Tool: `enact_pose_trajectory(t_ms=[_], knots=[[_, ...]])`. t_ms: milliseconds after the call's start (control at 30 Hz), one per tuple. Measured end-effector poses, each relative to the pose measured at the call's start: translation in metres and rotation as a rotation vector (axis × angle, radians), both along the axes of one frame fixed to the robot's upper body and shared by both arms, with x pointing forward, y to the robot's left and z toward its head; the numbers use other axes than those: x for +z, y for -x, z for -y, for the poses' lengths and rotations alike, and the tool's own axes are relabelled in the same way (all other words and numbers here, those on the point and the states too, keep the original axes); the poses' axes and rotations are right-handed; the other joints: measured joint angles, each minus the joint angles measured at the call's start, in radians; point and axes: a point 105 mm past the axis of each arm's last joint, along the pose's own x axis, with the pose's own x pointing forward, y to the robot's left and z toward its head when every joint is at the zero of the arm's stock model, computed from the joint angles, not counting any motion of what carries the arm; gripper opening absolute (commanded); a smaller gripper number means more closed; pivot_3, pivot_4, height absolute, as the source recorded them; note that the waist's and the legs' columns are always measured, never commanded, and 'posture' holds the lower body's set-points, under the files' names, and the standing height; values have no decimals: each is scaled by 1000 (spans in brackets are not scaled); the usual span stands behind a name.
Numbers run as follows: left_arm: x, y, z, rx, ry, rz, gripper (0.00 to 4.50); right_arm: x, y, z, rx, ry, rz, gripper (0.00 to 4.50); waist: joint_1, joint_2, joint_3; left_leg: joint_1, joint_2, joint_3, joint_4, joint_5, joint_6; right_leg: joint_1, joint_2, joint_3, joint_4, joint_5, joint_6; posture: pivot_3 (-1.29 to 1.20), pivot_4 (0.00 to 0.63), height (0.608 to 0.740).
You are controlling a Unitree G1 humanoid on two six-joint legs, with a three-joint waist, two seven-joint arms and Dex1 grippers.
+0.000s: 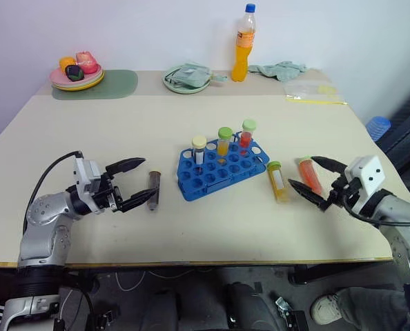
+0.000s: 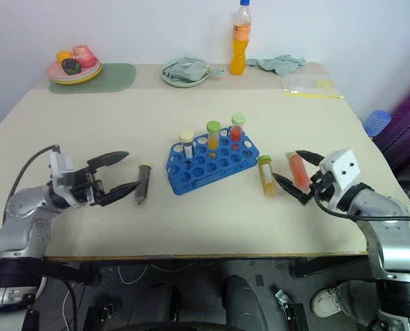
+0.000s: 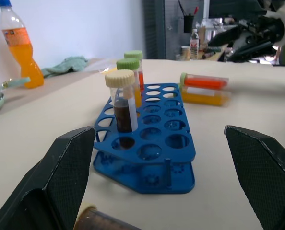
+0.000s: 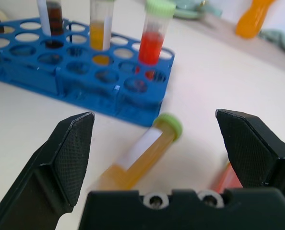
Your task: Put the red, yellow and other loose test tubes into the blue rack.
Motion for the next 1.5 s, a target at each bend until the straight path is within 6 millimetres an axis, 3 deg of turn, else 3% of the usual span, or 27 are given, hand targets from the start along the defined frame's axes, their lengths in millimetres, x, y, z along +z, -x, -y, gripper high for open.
enact_pose_trajectory(t_ms=[367,533,667,767,933,1133,1233,1500], knots=[[0,5,5,19,2,16,4427,0,-15,-2,10,-2,-5,4500,3,0,0,0,0,0,0,0,0,0,0,0,0,0,0,0,150,740],[17,-6,10,22,17,79,4427,-4,-18,-5,6,4,-12,4500,5,0,0,0,-1,0,0,0,0,1,0,0,-1,0,0,0,150,740],[15,-9,14,25,32,84,4427,-1,-29,-2,-64,18,-12,4500,0,0,0,0,0,0,0,0,0,0,0,0,0,0,0,0,150,740],[10,-12,21,22,50,63,4427,-3,-39,7,-174,-10,-68,4500,2,0,0,0,0,0,0,0,0,0,0,0,0,0,0,0,150,740],[10,-22,40,-27,66,55,4427,15,-54,22,-394,-208,-178,4500,4,0,0,-1,0,-1,0,0,0,0,0,0,0,0,0,0,150,740],[16,-22,47,-74,50,74,4427,26,-55,5,-481,-272,-440,4500,-2,1,0,-2,0,-1,-1,0,0,-2,0,0,0,0,0,0,150,740],[15,-22,51,-86,49,69,4427,32,-51,11,-522,-203,-557,4500,4,1,0,-3,0,-1,-1,0,0,-2,-1,-1,-1,0,0,0,150,740],[33,-16,73,-142,65,102,4427,-11,-56,33,-623,-37,-807,4500,-6,1,0,-5,-1,0,0,0,1,-4,-1,0,-2,1,1,0,150,740]])
